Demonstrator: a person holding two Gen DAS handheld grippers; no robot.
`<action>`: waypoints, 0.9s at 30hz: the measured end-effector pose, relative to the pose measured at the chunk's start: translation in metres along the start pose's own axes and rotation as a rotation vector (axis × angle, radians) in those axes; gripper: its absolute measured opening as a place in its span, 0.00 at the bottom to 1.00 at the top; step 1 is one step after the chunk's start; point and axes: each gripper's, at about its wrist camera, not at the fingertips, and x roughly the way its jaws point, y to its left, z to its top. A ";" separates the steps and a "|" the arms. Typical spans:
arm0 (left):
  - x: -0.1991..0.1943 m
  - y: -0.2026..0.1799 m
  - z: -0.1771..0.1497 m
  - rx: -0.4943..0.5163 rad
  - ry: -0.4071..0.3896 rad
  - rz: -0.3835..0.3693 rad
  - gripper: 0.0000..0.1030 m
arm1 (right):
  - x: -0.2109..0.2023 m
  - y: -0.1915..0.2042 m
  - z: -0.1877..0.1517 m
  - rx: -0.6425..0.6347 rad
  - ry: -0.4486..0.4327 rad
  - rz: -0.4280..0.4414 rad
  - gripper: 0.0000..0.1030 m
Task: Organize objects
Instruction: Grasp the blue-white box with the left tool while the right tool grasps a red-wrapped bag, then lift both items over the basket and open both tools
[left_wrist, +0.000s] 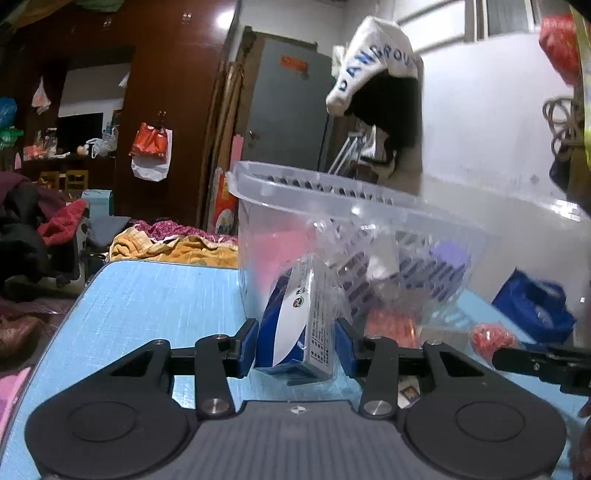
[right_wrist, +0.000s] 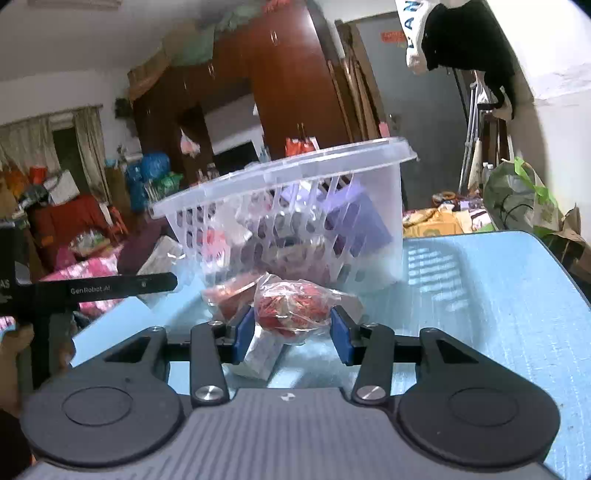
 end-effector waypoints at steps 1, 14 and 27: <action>-0.001 0.001 0.000 -0.005 -0.006 -0.007 0.47 | 0.000 -0.001 0.000 0.004 -0.009 0.002 0.47; -0.003 0.006 0.001 -0.030 -0.050 -0.039 0.47 | -0.011 -0.003 -0.003 0.013 -0.113 -0.005 0.47; -0.047 0.015 0.029 -0.093 -0.147 -0.115 0.47 | -0.037 0.002 0.026 0.027 -0.225 -0.025 0.47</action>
